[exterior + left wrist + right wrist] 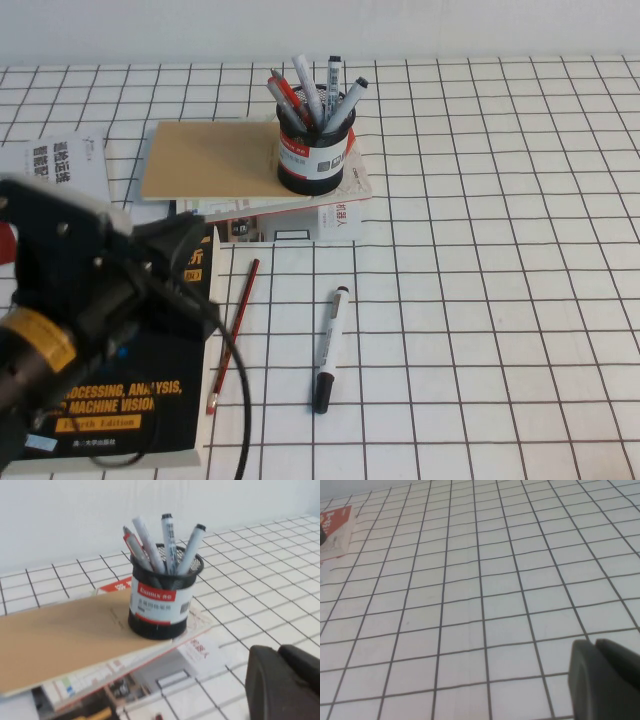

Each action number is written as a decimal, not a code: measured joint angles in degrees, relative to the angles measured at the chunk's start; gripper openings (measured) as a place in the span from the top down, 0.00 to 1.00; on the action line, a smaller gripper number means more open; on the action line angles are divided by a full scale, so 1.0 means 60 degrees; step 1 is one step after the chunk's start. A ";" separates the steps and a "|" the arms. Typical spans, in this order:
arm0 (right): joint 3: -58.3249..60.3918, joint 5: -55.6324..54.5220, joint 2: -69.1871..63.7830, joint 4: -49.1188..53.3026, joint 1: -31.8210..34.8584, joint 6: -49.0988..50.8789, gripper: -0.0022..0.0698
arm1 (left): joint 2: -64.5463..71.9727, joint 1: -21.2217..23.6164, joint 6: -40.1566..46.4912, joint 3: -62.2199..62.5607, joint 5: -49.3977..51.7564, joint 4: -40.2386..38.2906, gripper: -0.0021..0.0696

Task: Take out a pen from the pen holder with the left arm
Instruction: 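Take a marker out of the pen holder and lay it on the table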

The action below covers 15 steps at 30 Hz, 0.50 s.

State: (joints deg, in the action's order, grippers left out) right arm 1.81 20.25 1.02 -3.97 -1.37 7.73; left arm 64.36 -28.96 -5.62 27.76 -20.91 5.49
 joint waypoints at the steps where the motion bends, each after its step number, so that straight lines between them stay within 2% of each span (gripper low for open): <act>1: 0.0000 0.0000 0.0000 0.0000 0.0000 0.0000 0.99 | -0.0320 0.0000 0.0000 -0.0374 0.0050 0.0024 0.97; 15: 0.0000 0.0000 0.0000 0.0000 0.0000 0.0000 0.99 | -0.3408 0.0000 -0.0058 -0.3874 0.1258 0.0043 0.97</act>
State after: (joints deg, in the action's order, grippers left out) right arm 1.81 20.25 1.02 -3.97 -1.37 7.73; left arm 43.92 -28.96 -5.97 4.51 -13.36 5.75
